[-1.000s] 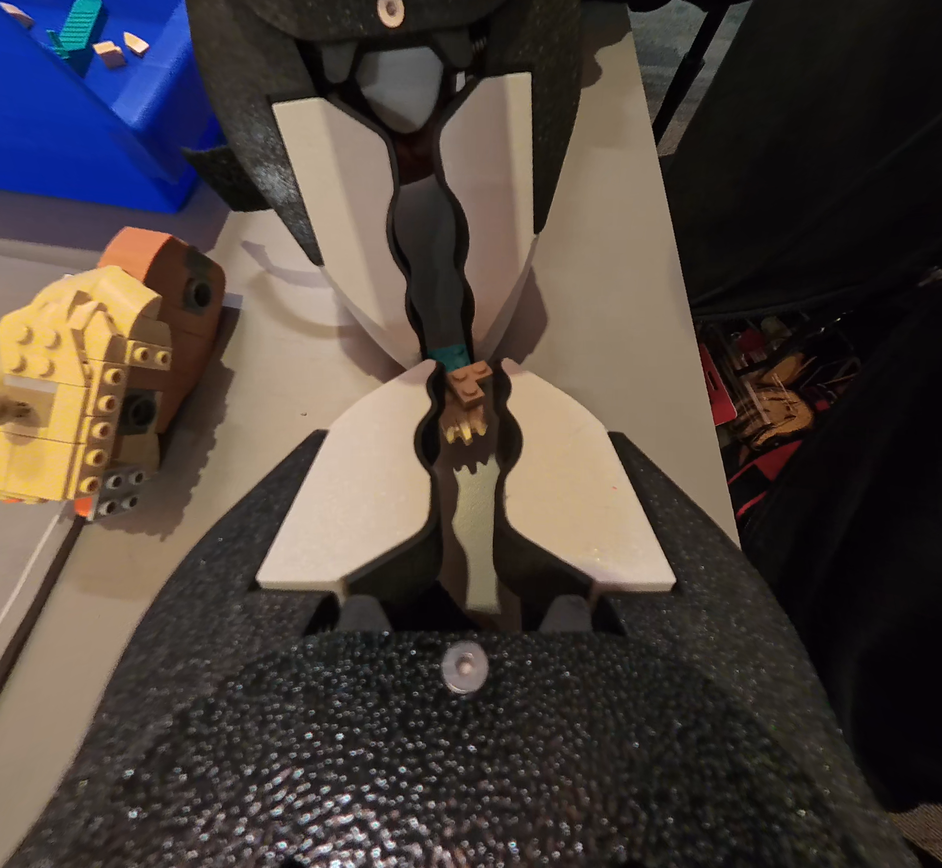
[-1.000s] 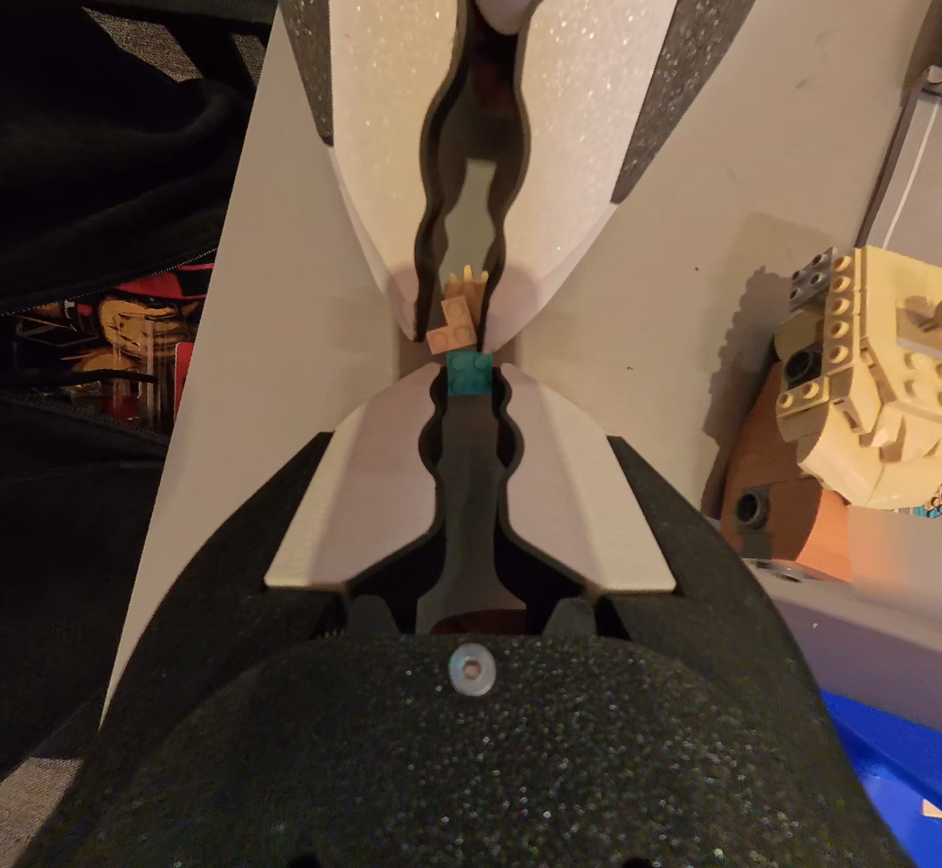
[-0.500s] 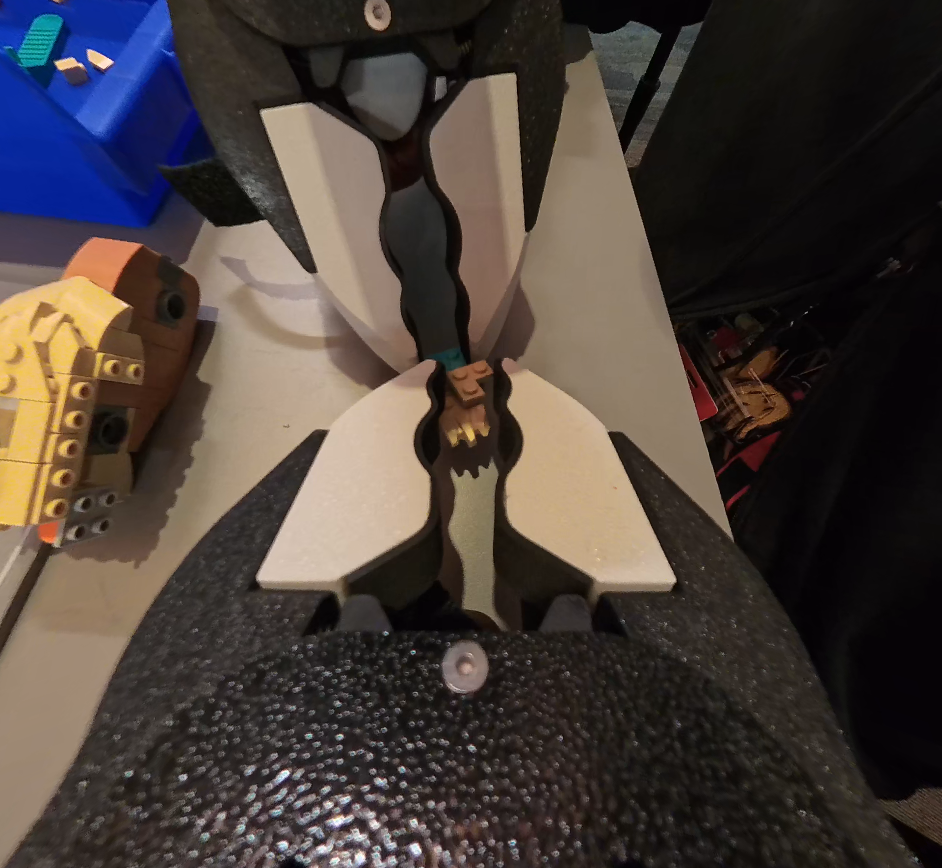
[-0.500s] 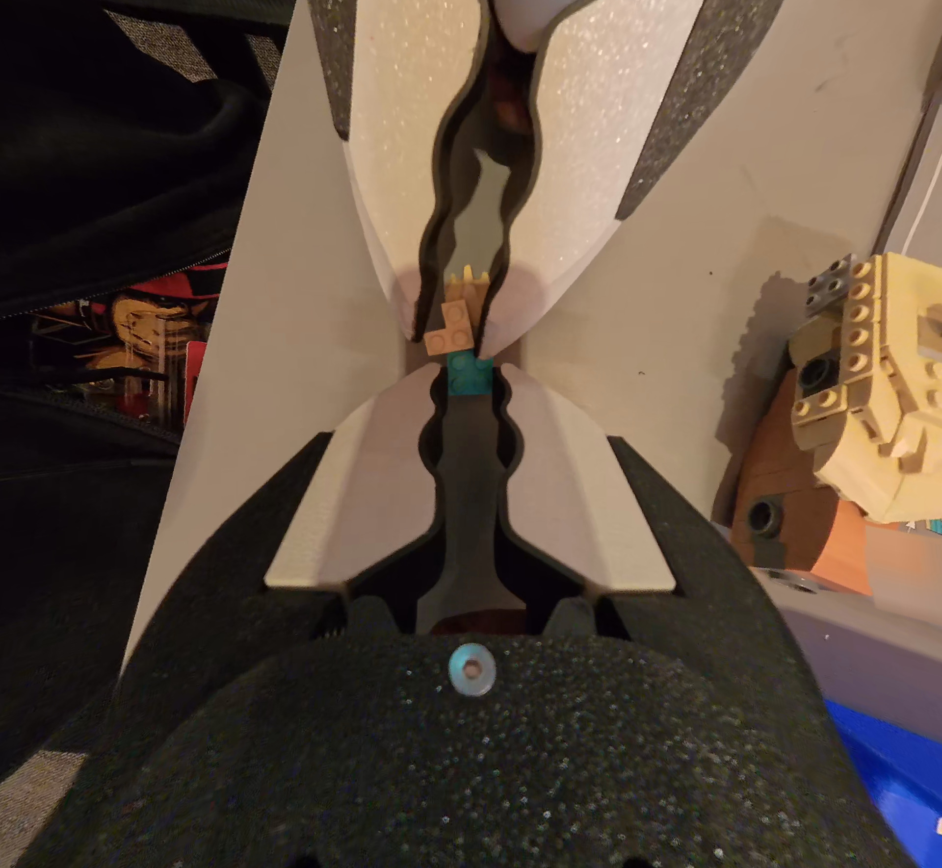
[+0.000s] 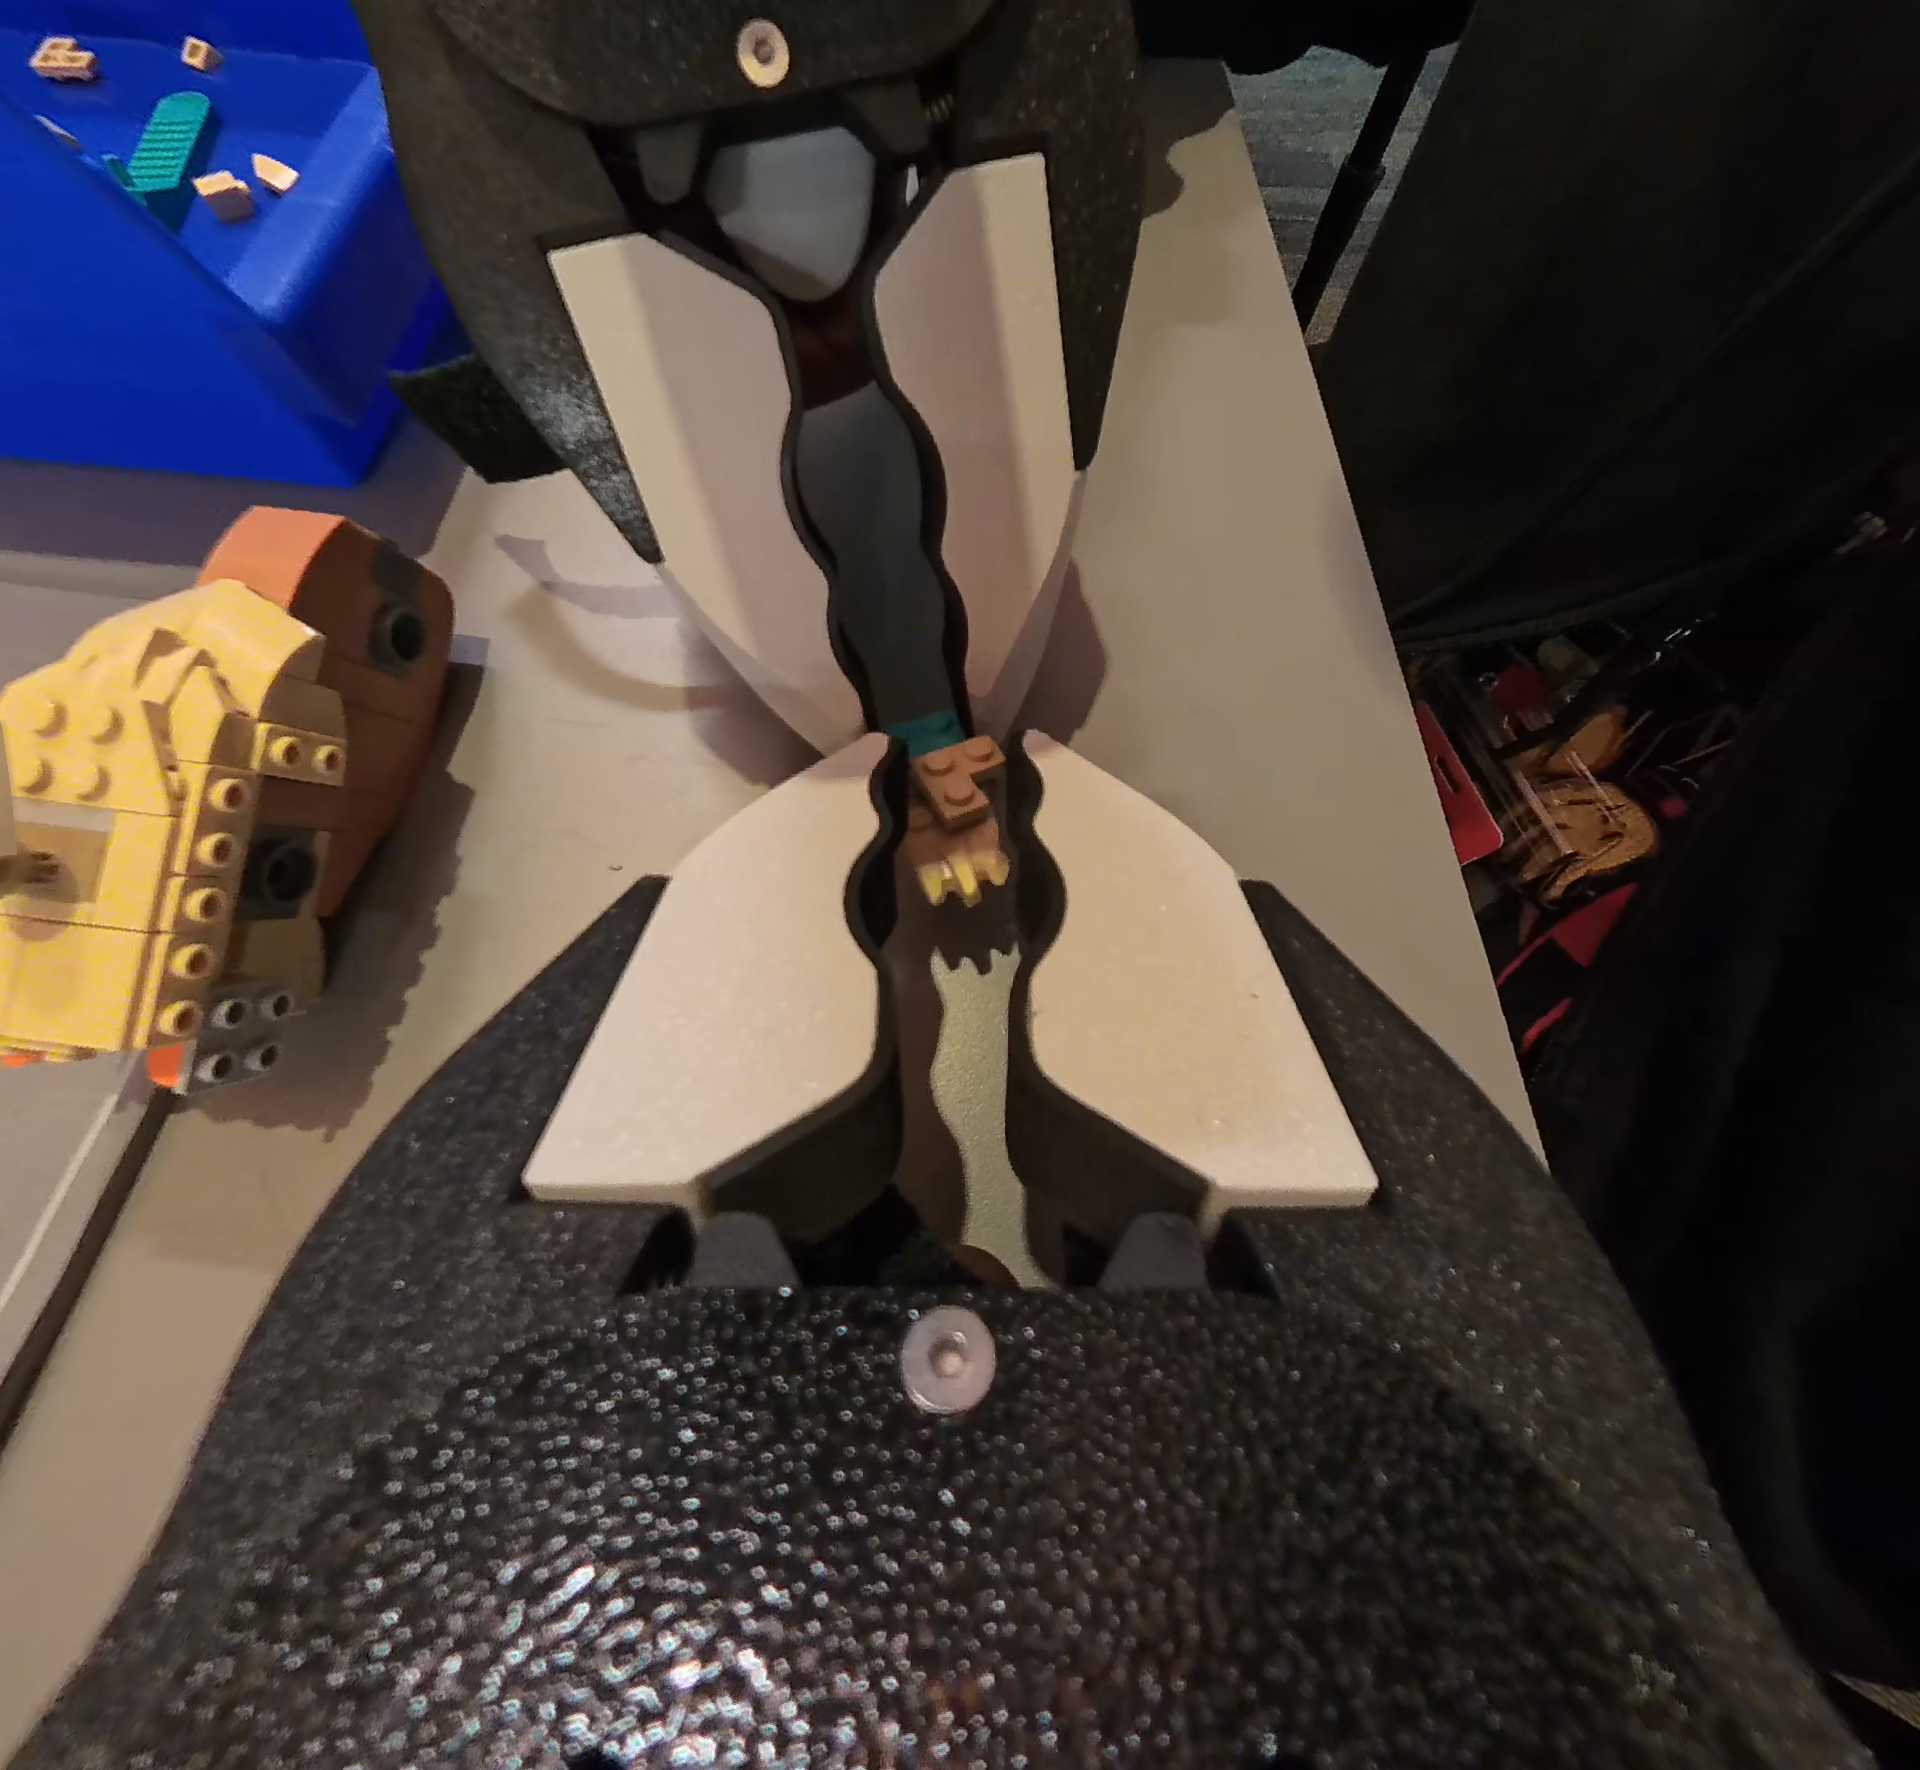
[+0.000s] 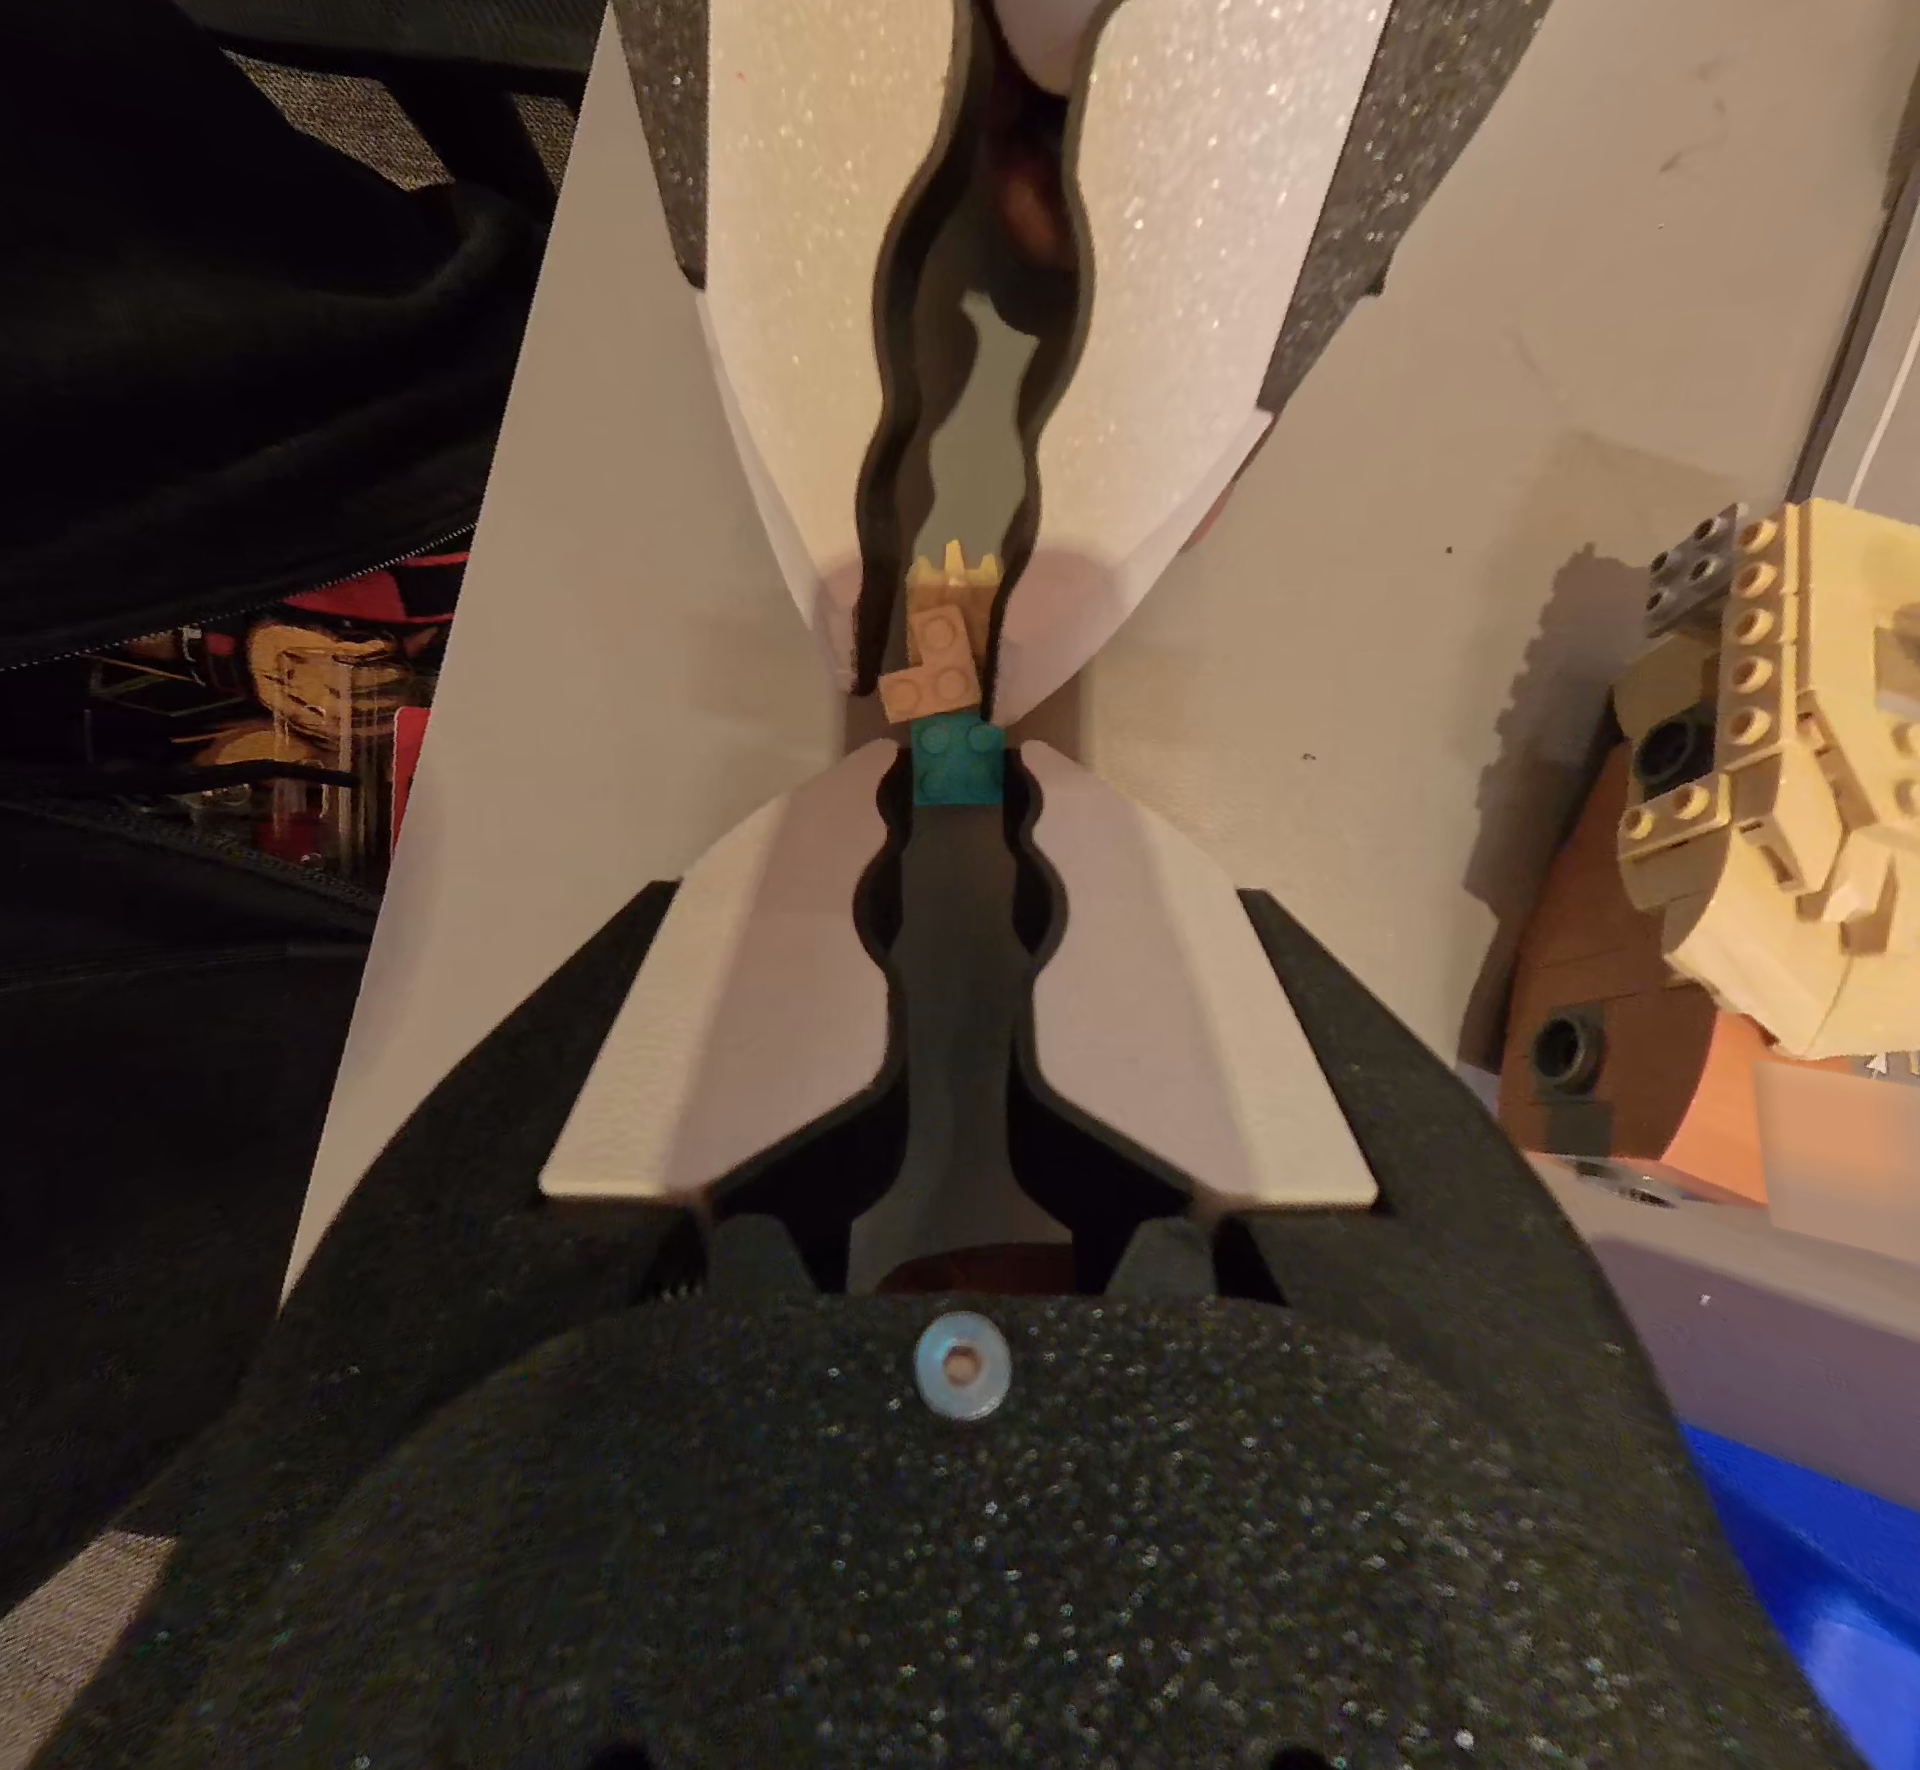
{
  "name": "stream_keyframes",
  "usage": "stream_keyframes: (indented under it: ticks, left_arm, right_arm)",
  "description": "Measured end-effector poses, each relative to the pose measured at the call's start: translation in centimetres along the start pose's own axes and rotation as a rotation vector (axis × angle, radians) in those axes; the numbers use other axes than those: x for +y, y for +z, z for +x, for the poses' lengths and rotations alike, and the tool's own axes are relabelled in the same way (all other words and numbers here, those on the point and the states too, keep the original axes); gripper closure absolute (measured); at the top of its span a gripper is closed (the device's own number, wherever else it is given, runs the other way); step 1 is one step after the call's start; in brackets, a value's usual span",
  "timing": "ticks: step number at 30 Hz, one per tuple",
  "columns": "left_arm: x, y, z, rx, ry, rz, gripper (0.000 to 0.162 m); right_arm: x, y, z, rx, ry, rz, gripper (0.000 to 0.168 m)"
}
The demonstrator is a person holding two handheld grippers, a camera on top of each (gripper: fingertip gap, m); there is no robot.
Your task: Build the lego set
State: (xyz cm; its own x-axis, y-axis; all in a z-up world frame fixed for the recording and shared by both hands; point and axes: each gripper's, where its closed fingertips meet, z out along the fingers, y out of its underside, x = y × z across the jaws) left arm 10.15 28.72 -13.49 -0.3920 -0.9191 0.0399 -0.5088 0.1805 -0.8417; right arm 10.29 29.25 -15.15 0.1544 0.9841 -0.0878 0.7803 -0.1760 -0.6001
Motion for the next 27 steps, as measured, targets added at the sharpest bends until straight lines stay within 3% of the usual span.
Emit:
stream_keyframes:
  ticks: [21, 27]
  left_arm:
    - [-0.2, -0.2, -0.1, -0.034, 0.013, 0.018, 0.144]
    - [-0.8, -1.4, -0.4, -0.174, -0.04, 0.008, 0.141]
  right_arm:
    - [0.1, -0.2, 0.1, 0.004, 0.004, -0.003, 0.152]
    - [0.2, -0.2, 0.3, 0.012, 0.011, -0.008, 0.152]
